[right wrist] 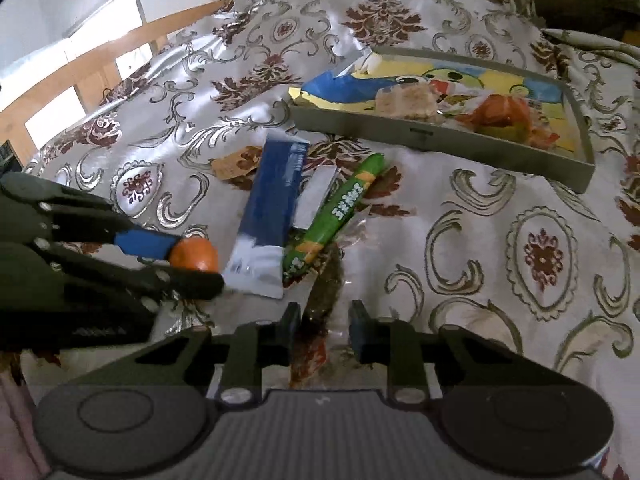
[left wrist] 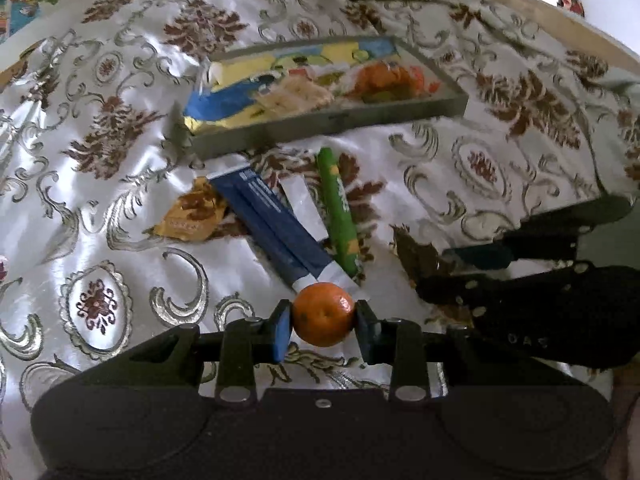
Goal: Organize snacks
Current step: 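Close left tool on the mandarin orange while right tool closes on brown packet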
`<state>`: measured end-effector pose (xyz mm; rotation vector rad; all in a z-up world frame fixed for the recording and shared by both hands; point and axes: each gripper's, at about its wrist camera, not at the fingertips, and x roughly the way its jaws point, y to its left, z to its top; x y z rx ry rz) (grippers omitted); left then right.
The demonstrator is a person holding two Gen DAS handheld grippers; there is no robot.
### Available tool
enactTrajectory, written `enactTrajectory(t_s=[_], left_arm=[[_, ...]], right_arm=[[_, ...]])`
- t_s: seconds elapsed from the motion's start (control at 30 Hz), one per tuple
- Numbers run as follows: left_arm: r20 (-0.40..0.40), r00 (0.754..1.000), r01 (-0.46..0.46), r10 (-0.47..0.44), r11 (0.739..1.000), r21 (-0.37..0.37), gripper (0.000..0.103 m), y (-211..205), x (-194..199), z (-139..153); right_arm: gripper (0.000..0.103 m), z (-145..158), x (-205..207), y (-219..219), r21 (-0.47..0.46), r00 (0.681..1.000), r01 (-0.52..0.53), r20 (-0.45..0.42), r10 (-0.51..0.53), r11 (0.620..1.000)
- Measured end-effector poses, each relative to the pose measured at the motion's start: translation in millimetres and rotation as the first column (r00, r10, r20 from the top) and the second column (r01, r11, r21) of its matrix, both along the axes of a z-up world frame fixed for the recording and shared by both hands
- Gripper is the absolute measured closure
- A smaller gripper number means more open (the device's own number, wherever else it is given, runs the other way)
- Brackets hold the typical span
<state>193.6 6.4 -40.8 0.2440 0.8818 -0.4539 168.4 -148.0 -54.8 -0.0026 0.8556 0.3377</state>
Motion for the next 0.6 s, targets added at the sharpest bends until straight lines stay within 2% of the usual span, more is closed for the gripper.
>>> enactTrajectory(t_s=[0.13,0.3,0.33,0.37,0.4,0.47,0.53,0.6], left_arm=[[0.026,1.0,-0.017,0.017,1.0,-0.001,0.068,-1.4,-2.8,4.9],[0.063,0.996,-0.054,0.057,0.998,-0.044,0.068,1.2,-3.1,10.1],[0.073,0.995,-0.061,0.064,0.997,-0.051,0.068,1.6,-2.3,11.0],[0.08,0.994,-0.064,0.069,0.996,-0.059,0.068,1.9,-1.6,11.7],[0.088,0.993,-0.068,0.075,0.995,-0.071,0.068,2.2,-0.7,12.6],[0.086,0.993,-0.07,0.078,0.993,-0.09,0.068,2.4,1.9,13.3],[0.073,0.994,-0.074,0.081,0.993,-0.095,0.068,1.8,4.8,11.6],[0.066,0.995,-0.073,0.078,0.994,-0.083,0.068,1.2,6.2,8.7]], right_arm=[[0.075,4.8,-4.4,-6.6,0.026,1.0,0.01,0.019,-0.011,1.0],[0.076,16.4,-11.9,-13.9,0.051,0.998,0.027,0.059,-0.03,0.998],[0.078,18.7,-12.7,-16.5,0.063,0.997,0.033,0.067,-0.037,0.997],[0.09,21.1,-13.0,-19.2,0.078,0.996,0.039,0.075,-0.045,0.996],[0.094,23.2,-12.9,-21.3,0.09,0.995,0.044,0.082,-0.052,0.995],[0.096,25.2,-10.5,-24.9,0.1,0.994,0.059,0.089,-0.068,0.993],[0.096,20.4,-4.6,-25.5,0.095,0.996,0.061,0.06,-0.067,0.994],[0.093,11.3,1.6,-28.4,0.121,0.997,0.071,-0.008,-0.071,0.99]])
